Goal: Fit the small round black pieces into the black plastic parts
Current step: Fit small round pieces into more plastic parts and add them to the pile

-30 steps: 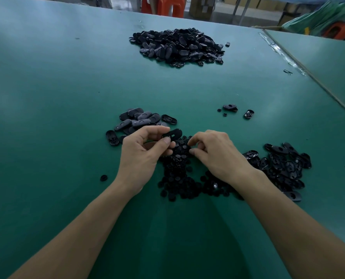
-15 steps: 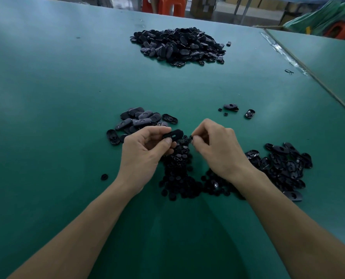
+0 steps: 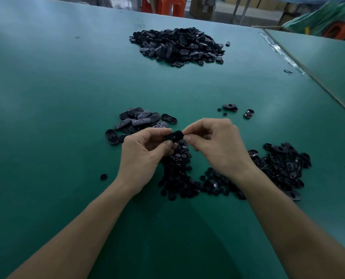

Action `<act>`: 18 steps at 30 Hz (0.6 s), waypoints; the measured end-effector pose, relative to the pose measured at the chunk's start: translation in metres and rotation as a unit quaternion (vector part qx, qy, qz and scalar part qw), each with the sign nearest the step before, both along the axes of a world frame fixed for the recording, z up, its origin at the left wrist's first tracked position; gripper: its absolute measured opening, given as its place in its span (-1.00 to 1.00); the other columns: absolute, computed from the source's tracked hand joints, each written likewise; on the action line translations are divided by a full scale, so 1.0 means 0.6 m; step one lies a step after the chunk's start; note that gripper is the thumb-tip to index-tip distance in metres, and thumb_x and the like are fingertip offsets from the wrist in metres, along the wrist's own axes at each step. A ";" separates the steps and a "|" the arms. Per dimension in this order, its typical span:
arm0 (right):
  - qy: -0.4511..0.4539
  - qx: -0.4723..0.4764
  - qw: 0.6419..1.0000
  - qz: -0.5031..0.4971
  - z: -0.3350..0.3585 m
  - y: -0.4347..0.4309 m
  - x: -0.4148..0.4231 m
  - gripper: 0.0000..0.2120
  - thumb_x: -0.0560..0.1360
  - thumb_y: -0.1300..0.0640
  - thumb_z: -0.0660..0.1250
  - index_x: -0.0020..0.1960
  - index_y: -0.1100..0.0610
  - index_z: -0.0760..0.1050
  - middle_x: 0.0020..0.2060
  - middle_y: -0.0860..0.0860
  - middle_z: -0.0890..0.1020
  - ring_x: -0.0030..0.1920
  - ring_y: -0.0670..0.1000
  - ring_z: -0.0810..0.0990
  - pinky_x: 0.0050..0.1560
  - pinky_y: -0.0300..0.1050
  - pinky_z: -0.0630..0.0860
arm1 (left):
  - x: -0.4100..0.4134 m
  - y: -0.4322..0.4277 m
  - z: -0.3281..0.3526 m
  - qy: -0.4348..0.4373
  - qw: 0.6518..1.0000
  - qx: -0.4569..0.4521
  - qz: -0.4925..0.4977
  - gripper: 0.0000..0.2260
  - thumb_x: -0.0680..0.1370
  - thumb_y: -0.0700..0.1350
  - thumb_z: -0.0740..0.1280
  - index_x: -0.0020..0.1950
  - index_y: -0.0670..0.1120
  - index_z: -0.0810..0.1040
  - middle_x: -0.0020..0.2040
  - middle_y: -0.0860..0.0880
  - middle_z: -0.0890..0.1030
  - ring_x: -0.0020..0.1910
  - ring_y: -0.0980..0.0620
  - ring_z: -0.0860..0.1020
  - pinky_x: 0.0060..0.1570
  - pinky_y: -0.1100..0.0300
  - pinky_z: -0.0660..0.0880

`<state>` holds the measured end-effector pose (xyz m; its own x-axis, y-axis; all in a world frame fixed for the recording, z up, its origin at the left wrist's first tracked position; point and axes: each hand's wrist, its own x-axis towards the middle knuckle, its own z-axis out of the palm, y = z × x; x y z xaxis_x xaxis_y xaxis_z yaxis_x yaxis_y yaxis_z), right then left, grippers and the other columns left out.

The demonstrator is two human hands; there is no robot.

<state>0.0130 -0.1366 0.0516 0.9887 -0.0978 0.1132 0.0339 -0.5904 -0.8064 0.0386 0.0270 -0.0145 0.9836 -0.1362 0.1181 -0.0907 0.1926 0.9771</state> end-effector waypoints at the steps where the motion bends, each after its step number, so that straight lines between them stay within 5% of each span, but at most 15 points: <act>1: -0.005 0.001 1.000 -0.002 0.000 0.002 -0.001 -0.90 0.46 0.22 0.50 -0.14 0.03 0.69 -0.30 -0.09 0.70 -0.25 -0.16 0.66 -0.08 -0.22 0.61 | 0.000 0.001 0.000 0.000 1.000 0.000 -0.001 -0.72 0.50 -0.43 0.41 0.03 -0.07 0.66 -0.15 -0.08 0.74 -0.14 -0.07 0.72 -0.08 0.20 0.63; 18: 0.001 0.026 0.998 -0.048 -0.019 0.033 -0.001 -0.82 0.45 0.24 0.49 -0.20 -0.04 0.66 -0.36 -0.17 0.67 -0.29 -0.26 0.64 -0.19 -0.45 0.51 | -0.003 0.002 0.006 -0.019 0.999 0.027 -0.022 -0.72 0.49 -0.42 0.43 0.03 -0.05 0.67 -0.10 -0.03 0.74 -0.13 0.02 0.72 -0.03 0.20 0.63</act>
<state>0.0124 -0.1166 0.0402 0.9746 -0.1987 0.1033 -0.0230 -0.5477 -0.8364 0.0368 0.0283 -0.0111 0.9718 -0.1855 0.1459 -0.1198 0.1447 0.9822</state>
